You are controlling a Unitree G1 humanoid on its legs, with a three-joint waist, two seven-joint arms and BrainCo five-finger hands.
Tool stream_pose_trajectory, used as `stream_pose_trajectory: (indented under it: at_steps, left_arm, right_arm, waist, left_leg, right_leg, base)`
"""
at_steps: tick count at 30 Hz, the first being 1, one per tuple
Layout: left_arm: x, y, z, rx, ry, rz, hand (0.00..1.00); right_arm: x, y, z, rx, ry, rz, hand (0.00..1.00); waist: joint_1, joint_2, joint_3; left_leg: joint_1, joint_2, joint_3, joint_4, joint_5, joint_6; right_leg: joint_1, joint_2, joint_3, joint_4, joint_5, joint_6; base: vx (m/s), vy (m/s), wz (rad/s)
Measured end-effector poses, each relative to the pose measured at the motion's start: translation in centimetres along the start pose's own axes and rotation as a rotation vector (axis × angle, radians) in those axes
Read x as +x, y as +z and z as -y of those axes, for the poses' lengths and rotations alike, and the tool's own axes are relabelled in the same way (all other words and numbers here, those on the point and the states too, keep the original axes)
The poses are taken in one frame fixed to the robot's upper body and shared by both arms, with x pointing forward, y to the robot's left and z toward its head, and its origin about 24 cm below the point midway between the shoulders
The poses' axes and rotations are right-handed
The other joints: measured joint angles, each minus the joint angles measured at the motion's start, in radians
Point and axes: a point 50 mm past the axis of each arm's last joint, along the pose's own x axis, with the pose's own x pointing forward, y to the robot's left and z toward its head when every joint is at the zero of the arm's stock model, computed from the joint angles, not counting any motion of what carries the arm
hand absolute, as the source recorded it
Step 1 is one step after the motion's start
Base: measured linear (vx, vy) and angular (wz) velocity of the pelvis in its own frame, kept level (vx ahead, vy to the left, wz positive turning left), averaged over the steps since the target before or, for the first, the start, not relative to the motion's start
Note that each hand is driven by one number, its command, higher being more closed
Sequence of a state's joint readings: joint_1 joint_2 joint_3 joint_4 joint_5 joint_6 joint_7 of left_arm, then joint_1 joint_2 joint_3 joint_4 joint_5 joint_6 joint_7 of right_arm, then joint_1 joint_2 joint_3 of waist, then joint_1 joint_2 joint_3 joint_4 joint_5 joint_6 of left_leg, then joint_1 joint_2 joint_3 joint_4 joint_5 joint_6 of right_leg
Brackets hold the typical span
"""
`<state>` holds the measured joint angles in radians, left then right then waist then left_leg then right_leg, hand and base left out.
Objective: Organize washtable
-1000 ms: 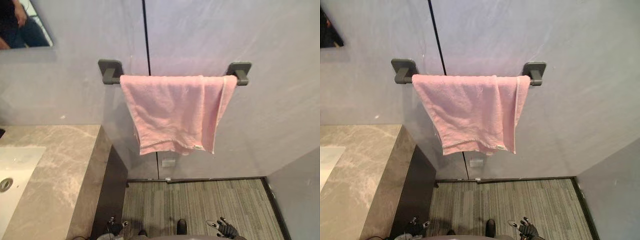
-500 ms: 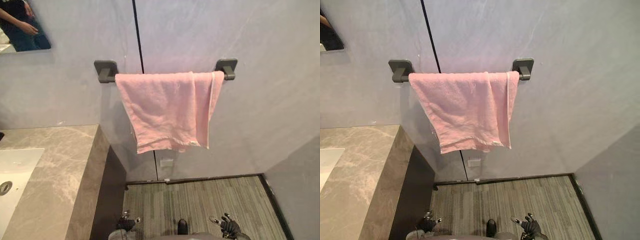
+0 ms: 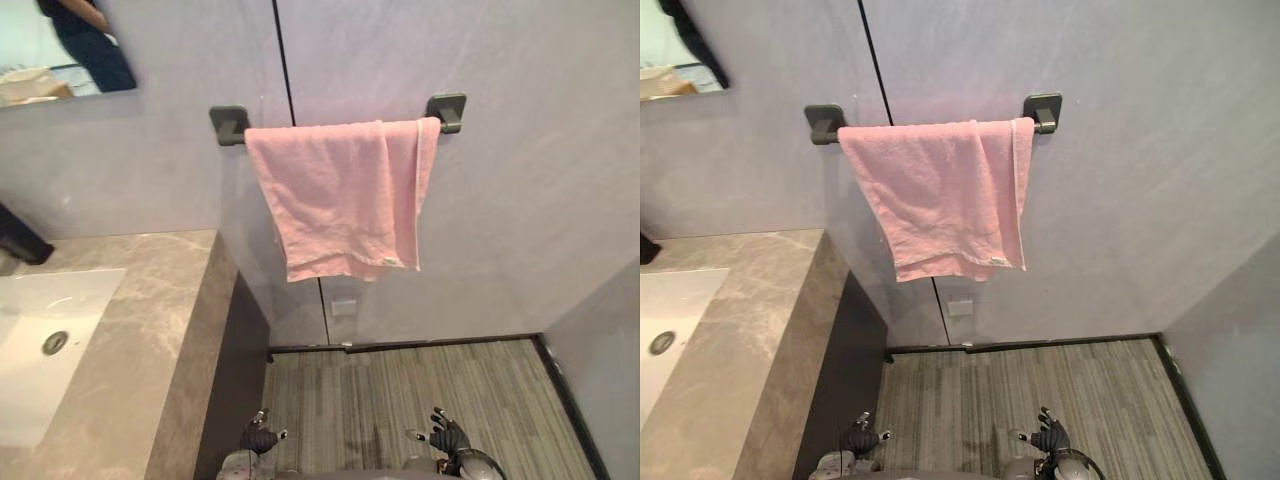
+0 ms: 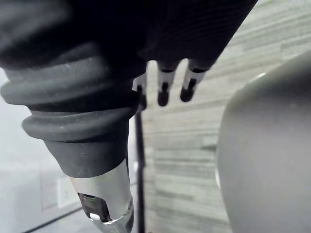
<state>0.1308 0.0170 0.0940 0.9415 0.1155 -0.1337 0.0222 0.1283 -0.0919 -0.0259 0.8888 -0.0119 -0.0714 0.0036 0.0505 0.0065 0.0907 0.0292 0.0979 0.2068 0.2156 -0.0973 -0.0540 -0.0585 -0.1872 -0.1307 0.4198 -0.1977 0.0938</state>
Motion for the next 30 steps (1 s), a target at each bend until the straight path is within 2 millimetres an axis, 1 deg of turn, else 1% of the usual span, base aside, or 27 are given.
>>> stream_pose_trajectory:
  at_steps: [1, 2, 3, 4, 5, 6, 7, 8, 9, 11, 12, 14, 16, 17, 18, 19, 20, 21, 22, 23, 24, 25, 26, 27, 28, 29, 30]
  left_arm:
    - [0.0, 0.1, -0.1, -0.005, 0.004, 0.006, 0.00]
    - [0.0, 0.3, -0.2, -0.025, 0.011, 0.018, 0.00]
    - [0.1, 0.4, -0.3, -0.031, 0.014, 0.022, 0.00]
    - [0.2, 0.8, -0.1, -0.045, 0.015, 0.027, 0.00]
    - [0.3, 1.0, 0.1, -0.061, 0.018, 0.033, 0.00]
    - [0.4, 1.1, -0.1, -0.071, 0.026, 0.039, 0.00]
    - [0.4, 1.2, -0.3, -0.073, 0.033, 0.042, 0.00]
    - [0.4, 1.1, -1.1, -0.065, 0.059, 0.041, 0.00]
    - [0.4, 1.3, -1.7, -0.064, 0.078, 0.046, 0.00]
    - [0.4, 1.4, -1.9, -0.083, 0.095, 0.047, 0.00]
    - [0.3, 1.0, -2.5, -0.115, 0.123, 0.035, 0.00]
    - [0.2, 0.6, -2.8, -0.132, 0.139, 0.021, 0.00]
    - [-0.1, -0.2, -3.2, -0.161, 0.162, -0.002, 0.00]
    - [-0.3, -0.8, -3.4, -0.171, 0.174, -0.022, 0.00]
    - [-0.4, -1.0, -3.6, -0.177, 0.183, -0.030, 0.00]
    - [-0.7, -1.7, -3.9, -0.179, 0.196, -0.052, 0.00]
    - [-0.9, -2.2, -4.3, -0.170, 0.210, -0.062, 0.00]
    - [-1.1, -2.4, -4.8, -0.157, 0.219, -0.065, 0.00]
    - [-1.1, -2.4, -5.0, -0.147, 0.222, -0.066, 0.00]
    - [-1.3, -2.7, -5.7, -0.133, 0.236, -0.071, 0.00]
    - [-1.7, -3.4, -6.1, -0.123, 0.246, -0.090, 0.00]
    - [-1.9, -3.7, -6.1, -0.122, 0.248, -0.098, 0.00]
    - [-2.1, -4.1, -6.4, -0.119, 0.257, -0.109, 0.00]
    - [-2.4, -4.7, -5.8, -0.138, 0.249, -0.124, 0.00]
    - [-2.5, -4.9, -5.3, -0.148, 0.241, -0.127, 0.00]
    - [-2.7, -5.3, -5.2, -0.160, 0.245, -0.141, 0.00]
    - [-2.9, -5.6, -5.4, -0.158, 0.251, -0.147, 0.00]
  right_arm:
    - [0.1, 0.2, -0.2, -0.019, 0.011, 0.004, 0.00]
    - [0.5, 1.2, -0.7, -0.064, 0.036, 0.027, 0.00]
    - [0.7, 1.8, -0.8, -0.082, 0.041, 0.042, 0.00]
    - [1.0, 2.9, -0.8, -0.110, 0.040, 0.071, 0.00]
    - [1.2, 3.4, -0.7, -0.139, 0.035, 0.086, 0.00]
    - [1.2, 3.7, -0.7, -0.151, 0.034, 0.096, 0.00]
    - [1.2, 3.8, -0.6, -0.152, 0.033, 0.102, 0.00]
    - [1.0, 3.7, -0.4, -0.165, 0.025, 0.110, 0.00]
    - [0.8, 3.1, 0.3, -0.146, -0.002, 0.106, 0.00]
    - [0.2, 1.4, 1.9, -0.125, -0.050, 0.060, 0.00]
    - [-0.6, -1.4, 3.0, -0.088, -0.084, -0.027, 0.00]
    - [-1.3, -3.5, 3.2, -0.053, -0.102, -0.105, 0.00]
    - [-2.1, -5.7, 3.3, 0.030, -0.133, -0.178, 0.00]
    - [-2.2, -6.1, 3.2, 0.045, -0.135, -0.200, 0.00]
    - [-2.2, -6.2, 3.2, 0.055, -0.135, -0.202, 0.00]
    - [-2.2, -6.5, 2.5, 0.088, -0.126, -0.215, 0.00]
    - [-2.2, -6.6, 2.1, 0.107, -0.121, -0.218, 0.00]
    - [-2.4, -7.0, 1.8, 0.106, -0.106, -0.234, 0.00]
    - [-2.4, -7.1, 1.7, 0.107, -0.101, -0.242, 0.00]
    - [-2.2, -7.0, 1.2, 0.101, -0.084, -0.242, 0.00]
    - [-2.1, -6.8, 1.0, 0.088, -0.073, -0.235, 0.00]
    - [-2.1, -6.7, 0.9, 0.081, -0.068, -0.232, 0.00]
    - [-1.9, -6.3, 0.8, 0.076, -0.063, -0.221, 0.00]
    - [-1.9, -6.1, 1.3, 0.054, -0.066, -0.215, 0.00]
    - [-1.8, -5.9, 1.6, 0.044, -0.069, -0.207, 0.00]
    - [-1.8, -5.8, 1.9, 0.041, -0.072, -0.202, 0.00]
    - [-1.9, -6.0, 1.8, 0.044, -0.072, -0.205, 0.00]
  waist:
    - [0.007, 0.000, -0.004]
    - [0.025, 0.007, -0.005]
    - [0.025, 0.022, 0.001]
    - [0.021, 0.056, 0.027]
    - [0.024, 0.057, 0.044]
    - [0.027, 0.052, 0.047]
    - [0.029, 0.035, 0.051]
    - [0.022, -0.008, 0.053]
    - [0.016, -0.040, 0.060]
    - [0.018, -0.041, 0.059]
    - [0.017, -0.040, 0.059]
    - [0.015, -0.037, 0.058]
    - [0.009, -0.027, 0.049]
    - [0.002, -0.019, 0.045]
    - [-0.005, -0.007, 0.040]
    - [-0.021, -0.011, 0.038]
    - [-0.039, -0.029, 0.026]
    - [-0.037, -0.034, 0.022]
    - [-0.030, -0.038, 0.024]
    - [-0.008, -0.070, 0.023]
    - [-0.006, -0.079, 0.022]
    - [-0.005, -0.080, 0.022]
    - [-0.003, -0.091, 0.017]
    - [0.003, -0.062, 0.016]
    - [0.013, -0.052, 0.019]
    - [0.017, -0.041, 0.017]
    - [0.017, -0.042, 0.012]
  left_leg:
    - [-0.033, 0.010, -0.013, 0.027, 0.002, -0.003]
    - [-0.102, 0.041, -0.022, 0.065, 0.004, -0.015]
    - [-0.127, 0.059, -0.031, 0.082, -0.001, -0.024]
    - [-0.150, 0.091, -0.056, 0.106, -0.011, -0.043]
    - [-0.165, 0.128, -0.069, 0.104, -0.011, -0.068]
    - [-0.148, 0.138, -0.070, 0.054, 0.028, -0.089]
    - [-0.124, 0.129, -0.078, 0.001, 0.070, -0.095]
    - [-0.089, 0.093, -0.100, -0.100, 0.158, -0.096]
    - [-0.116, 0.076, -0.106, 0.011, 0.106, -0.052]
    - [-0.142, 0.077, -0.104, 0.206, 0.014, -0.009]
    - [-0.115, 0.112, -0.092, 0.365, -0.054, -0.010]
    - [-0.073, 0.147, -0.091, 0.419, -0.076, -0.015]
    - [0.005, 0.193, -0.086, 0.411, -0.076, -0.020]
    - [0.055, 0.199, -0.085, 0.336, -0.088, -0.059]
    - [0.070, 0.191, -0.081, 0.280, -0.114, -0.098]
    - [0.084, 0.180, -0.064, 0.190, -0.149, -0.117]
    - [0.088, 0.168, -0.061, 0.131, -0.165, -0.123]
    - [0.090, 0.156, -0.058, 0.073, -0.191, -0.128]
    - [0.086, 0.146, -0.057, 0.057, -0.211, -0.116]
    - [0.059, 0.119, -0.053, 0.082, -0.210, -0.113]
    - [0.031, 0.097, -0.059, 0.116, -0.222, -0.091]
    - [0.018, 0.088, -0.061, 0.133, -0.228, -0.081]
    - [-0.012, 0.064, -0.066, 0.178, -0.238, -0.058]
    - [-0.030, 0.070, -0.060, 0.185, -0.235, -0.028]
    - [-0.035, 0.072, -0.053, 0.181, -0.230, -0.021]
    - [-0.037, 0.074, -0.064, 0.175, -0.215, -0.009]
    - [-0.038, 0.069, -0.096, 0.152, -0.192, -0.006]
  right_leg:
    - [0.003, 0.007, -0.006, -0.035, -0.001, 0.001]
    - [0.003, 0.040, -0.018, -0.113, 0.006, -0.010]
    - [0.012, 0.060, -0.032, -0.146, 0.013, -0.019]
    - [0.032, 0.101, -0.059, -0.182, 0.044, -0.039]
    - [0.037, 0.136, -0.085, -0.196, 0.056, -0.055]
    - [0.037, 0.143, -0.106, -0.179, 0.054, -0.064]
    - [0.035, 0.137, -0.116, -0.166, 0.050, -0.071]
    - [0.020, 0.102, -0.148, -0.143, 0.034, -0.094]
    - [0.006, 0.074, -0.173, -0.120, 0.027, -0.097]
    - [0.001, 0.059, -0.201, -0.115, 0.041, -0.105]
    - [0.000, 0.054, -0.215, -0.114, 0.057, -0.104]
    - [-0.005, 0.055, -0.223, -0.114, 0.068, -0.098]
    - [-0.036, 0.058, -0.215, -0.111, 0.090, -0.086]
    - [-0.073, 0.060, -0.203, -0.100, 0.110, -0.075]
    - [-0.090, 0.063, -0.192, -0.098, 0.117, -0.068]
    - [-0.114, 0.078, -0.153, -0.118, 0.135, -0.045]
    - [-0.117, 0.082, -0.127, -0.156, 0.169, -0.032]
    - [-0.117, 0.083, -0.113, -0.210, 0.224, -0.030]
    - [-0.116, 0.082, -0.113, -0.241, 0.253, -0.023]
    - [-0.113, 0.071, -0.089, -0.288, 0.293, -0.006]
    - [-0.109, 0.059, -0.073, -0.319, 0.305, 0.010]
    - [-0.107, 0.054, -0.060, -0.328, 0.303, 0.013]
    - [-0.109, 0.030, -0.042, -0.335, 0.295, 0.034]
    - [-0.125, 0.028, -0.028, -0.312, 0.243, 0.089]
    - [-0.149, 0.028, -0.015, -0.242, 0.218, 0.069]
    - [-0.177, 0.033, 0.011, -0.047, 0.183, 0.024]
    - [-0.148, 0.049, 0.025, 0.092, 0.130, 0.015]
  base:
    - [-0.15, -0.257, 0.41]
    - [-0.16, -0.230, 0.36]
    - [-0.25, -0.245, 0.48]
    - [-0.21, -0.135, 0.53]
    - [-0.33, -0.169, 0.64]
    - [-0.28, -0.144, 0.51]
    - [-0.32, -0.180, 0.64]
    - [-0.24, -0.165, 0.75]
    - [-0.23, -0.151, 0.77]
    - [-0.24, -0.057, 0.52]
    - [-0.30, 0.046, 0.41]
    - [-0.21, 0.087, 0.24]
    - [-0.22, 0.194, 0.05]
    - [-0.27, 0.289, -0.07]
    - [-0.24, 0.258, 0.06]
    - [-0.20, 0.147, 0.33]
    - [-0.25, 0.203, 0.58]
    - [-0.25, 0.210, 0.50]
    - [-0.26, 0.251, 0.13]
    - [-0.26, 0.193, -0.08]
    - [-0.26, 0.171, -0.07]
    - [-0.25, 0.154, 0.20]
    - [-0.28, 0.138, 0.17]
    - [-0.27, 0.117, 0.08]
    - [-0.24, 0.090, 0.04]
    - [-0.15, 0.065, 0.39]
    - [-0.13, 0.058, 0.75]
